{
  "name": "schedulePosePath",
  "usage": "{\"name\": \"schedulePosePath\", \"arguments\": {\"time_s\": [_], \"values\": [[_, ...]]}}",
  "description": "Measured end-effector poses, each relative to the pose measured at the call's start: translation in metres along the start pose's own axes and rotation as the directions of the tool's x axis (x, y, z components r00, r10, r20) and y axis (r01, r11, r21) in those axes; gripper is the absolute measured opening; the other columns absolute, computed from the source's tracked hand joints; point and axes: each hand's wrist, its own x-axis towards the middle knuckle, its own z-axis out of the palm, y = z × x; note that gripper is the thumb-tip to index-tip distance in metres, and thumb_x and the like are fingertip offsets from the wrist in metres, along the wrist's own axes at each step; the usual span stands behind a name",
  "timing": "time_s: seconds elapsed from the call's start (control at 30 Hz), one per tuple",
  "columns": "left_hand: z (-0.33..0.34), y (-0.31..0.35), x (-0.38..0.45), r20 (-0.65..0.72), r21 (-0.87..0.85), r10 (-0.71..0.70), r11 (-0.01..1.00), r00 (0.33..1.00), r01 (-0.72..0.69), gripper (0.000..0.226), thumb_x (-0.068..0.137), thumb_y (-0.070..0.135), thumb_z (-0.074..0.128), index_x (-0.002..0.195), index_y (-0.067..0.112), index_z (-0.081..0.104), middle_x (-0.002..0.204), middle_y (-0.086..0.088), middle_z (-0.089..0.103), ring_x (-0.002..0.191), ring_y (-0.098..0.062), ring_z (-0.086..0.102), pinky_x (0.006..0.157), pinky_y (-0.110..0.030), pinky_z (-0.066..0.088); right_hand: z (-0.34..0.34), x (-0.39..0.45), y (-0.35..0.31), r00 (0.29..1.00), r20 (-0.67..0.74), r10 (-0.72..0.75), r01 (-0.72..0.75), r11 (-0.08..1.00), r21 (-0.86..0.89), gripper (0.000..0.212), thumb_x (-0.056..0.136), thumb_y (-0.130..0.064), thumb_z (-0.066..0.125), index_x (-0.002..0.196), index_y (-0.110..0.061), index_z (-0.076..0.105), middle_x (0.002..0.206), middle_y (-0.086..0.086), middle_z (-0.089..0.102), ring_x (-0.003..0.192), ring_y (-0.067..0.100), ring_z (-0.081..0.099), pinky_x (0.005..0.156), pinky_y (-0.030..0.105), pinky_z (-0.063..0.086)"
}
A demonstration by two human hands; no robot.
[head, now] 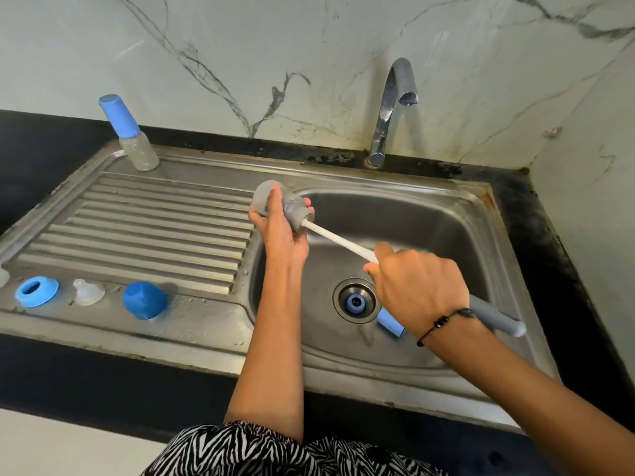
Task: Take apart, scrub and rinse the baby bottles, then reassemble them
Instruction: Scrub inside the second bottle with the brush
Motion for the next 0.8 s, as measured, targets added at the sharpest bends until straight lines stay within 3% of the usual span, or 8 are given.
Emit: {"name": "schedulePosePath", "arguments": {"time_s": [0.1, 0.17, 0.2, 0.33, 0.4, 0.5, 0.63, 0.8], "values": [[0.007, 0.001, 0.0, -0.013, 0.011, 0.014, 1.0, 1.0, -0.014, 0.034, 0.093, 0.022, 0.058, 0.115, 0.022, 0.032, 0.102, -0.014, 0.052, 0.061, -0.025, 0.056, 0.048, -0.028, 0.051, -0.004, -0.005, 0.004, 0.996, -0.083, 0.014, -0.023, 0.995, -0.097, 0.025, 0.094, -0.042, 0.05, 0.097, -0.017, 0.052, 0.077, 0.0, 0.064, 0.063, 0.027, 0.063, 0.046, 0.027, 0.025], [0.01, 0.003, 0.002, -0.042, -0.003, 0.025, 1.0, 0.999, -0.025, 0.035, 0.092, 0.023, 0.059, 0.115, 0.023, 0.032, 0.103, -0.014, 0.052, 0.061, -0.025, 0.056, 0.049, -0.03, 0.052, 0.002, -0.005, 0.01, 0.983, -0.186, -0.004, -0.024, 0.988, -0.15, 0.024, 0.078, -0.032, 0.072, 0.078, -0.011, 0.06, 0.054, 0.004, 0.055, 0.038, 0.026, 0.052, 0.04, 0.019, 0.014], [0.01, 0.004, 0.004, -0.057, -0.005, 0.034, 0.999, 0.998, -0.034, 0.036, 0.092, 0.023, 0.06, 0.116, 0.023, 0.032, 0.103, -0.014, 0.052, 0.062, -0.025, 0.057, 0.051, -0.031, 0.053, 0.005, -0.007, 0.012, 0.967, -0.252, -0.022, -0.018, 0.987, -0.157, 0.021, 0.077, -0.028, 0.072, 0.076, -0.009, 0.063, 0.051, 0.005, 0.053, 0.034, 0.025, 0.048, 0.039, 0.018, 0.015], [0.007, 0.008, 0.008, -0.047, -0.005, 0.059, 0.998, 0.997, -0.06, 0.048, 0.084, 0.02, 0.058, 0.125, 0.016, 0.032, 0.1, -0.015, 0.049, 0.062, -0.024, 0.055, 0.051, -0.031, 0.051, 0.018, -0.008, 0.015, 0.952, -0.293, -0.086, 0.046, 0.989, -0.141, 0.035, 0.08, -0.019, 0.04, 0.096, -0.004, 0.068, 0.055, 0.006, 0.053, 0.037, 0.023, 0.046, 0.036, 0.022, 0.026], [0.008, 0.007, 0.005, 0.01, -0.013, 0.05, 0.999, 0.999, -0.05, 0.055, 0.077, 0.014, 0.055, 0.128, 0.012, 0.035, 0.103, -0.015, 0.046, 0.074, -0.025, 0.054, 0.056, -0.033, 0.052, 0.024, -0.002, 0.013, 0.961, -0.267, -0.071, 0.036, 0.99, -0.134, 0.034, 0.072, -0.018, 0.052, 0.098, -0.004, 0.069, 0.054, 0.006, 0.054, 0.036, 0.023, 0.047, 0.036, 0.02, 0.025], [0.008, 0.003, 0.006, 0.065, 0.051, 0.086, 0.995, 0.994, -0.089, 0.04, 0.086, -0.001, 0.045, 0.118, 0.021, 0.037, 0.106, -0.011, 0.046, 0.089, -0.025, 0.051, 0.062, -0.036, 0.052, 0.031, 0.009, 0.009, 0.96, -0.278, -0.044, 0.014, 0.994, -0.111, 0.036, 0.061, -0.009, 0.069, 0.097, -0.005, 0.07, 0.053, 0.005, 0.054, 0.036, 0.024, 0.048, 0.037, 0.019, 0.024], [0.013, 0.0, 0.002, 0.145, 0.008, 0.063, 0.998, 0.987, -0.065, 0.041, 0.091, -0.003, 0.047, 0.124, 0.021, 0.038, 0.102, -0.007, 0.052, 0.083, -0.02, 0.056, 0.062, -0.035, 0.053, 0.028, 0.023, 0.0, 0.932, -0.358, -0.052, -0.001, 0.989, -0.146, 0.034, 0.065, -0.009, 0.049, 0.09, -0.009, 0.072, 0.053, 0.002, 0.054, 0.037, 0.022, 0.049, 0.039, 0.019, 0.021], [0.01, 0.002, 0.004, 0.036, -0.019, 0.025, 1.0, 0.999, -0.025, 0.041, 0.088, 0.012, 0.063, 0.127, 0.009, 0.049, 0.099, -0.008, 0.059, 0.083, -0.018, 0.061, 0.061, -0.032, 0.056, 0.019, 0.02, 0.007, 0.883, -0.452, -0.129, 0.051, 0.982, -0.181, 0.036, 0.074, -0.009, 0.042, 0.096, -0.009, 0.071, 0.061, 0.003, 0.058, 0.051, 0.024, 0.054, 0.044, 0.025, 0.034]]}}
